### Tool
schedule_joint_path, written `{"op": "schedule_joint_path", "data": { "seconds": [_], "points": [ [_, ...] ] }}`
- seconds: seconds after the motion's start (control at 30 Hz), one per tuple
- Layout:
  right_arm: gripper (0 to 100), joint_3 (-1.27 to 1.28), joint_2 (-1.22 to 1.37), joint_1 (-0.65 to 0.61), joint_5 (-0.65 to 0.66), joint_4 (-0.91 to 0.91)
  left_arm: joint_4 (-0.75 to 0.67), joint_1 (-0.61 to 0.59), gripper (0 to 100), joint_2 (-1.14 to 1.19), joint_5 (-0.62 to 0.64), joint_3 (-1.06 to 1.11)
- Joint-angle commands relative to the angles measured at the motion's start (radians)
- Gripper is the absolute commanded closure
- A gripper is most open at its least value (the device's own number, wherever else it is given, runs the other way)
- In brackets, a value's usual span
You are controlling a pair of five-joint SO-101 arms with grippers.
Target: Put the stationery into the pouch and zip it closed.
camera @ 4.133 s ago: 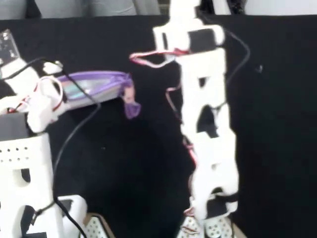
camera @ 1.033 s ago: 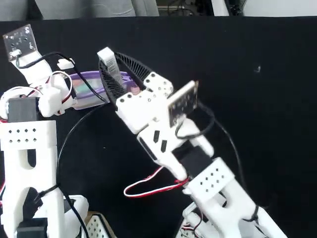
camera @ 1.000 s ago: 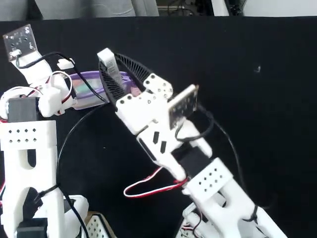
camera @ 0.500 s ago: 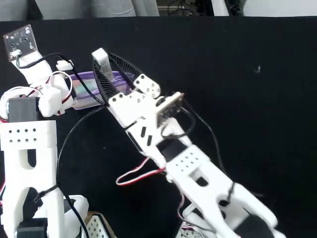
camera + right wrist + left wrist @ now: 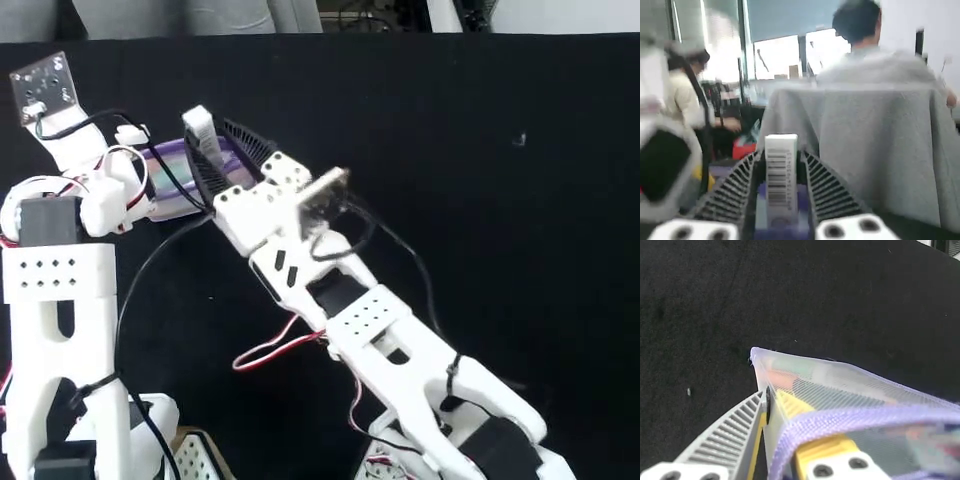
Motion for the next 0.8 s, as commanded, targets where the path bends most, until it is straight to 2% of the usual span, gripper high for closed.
{"op": "schedule_joint_path", "data": {
  "seconds": [0.0,0.13,0.27,0.33,0.63,0.77],
  "points": [
    [98.2,-0.028,0.015,0.02,-0.003,0.072,-0.003,0.008,97,-0.049,-0.005,0.041],
    [95.5,-0.027,0.015,0.018,-0.006,0.075,-0.008,0.008,97,-0.118,-0.003,0.07],
    [78.6,-0.027,0.015,0.015,-0.002,0.075,-0.009,0.008,97,-0.147,-0.003,0.087],
    [73.9,-0.027,0.007,0.002,0.0,0.077,-0.009,0.008,97,-0.147,-0.003,0.085],
    [74.7,-0.025,-0.054,0.003,0.0,0.077,-0.011,-0.045,97,-0.146,0.0,0.087],
    [74.7,-0.05,-0.193,0.044,0.0,0.218,-0.011,-0.056,97,-0.146,0.002,0.085]
  ]
}}
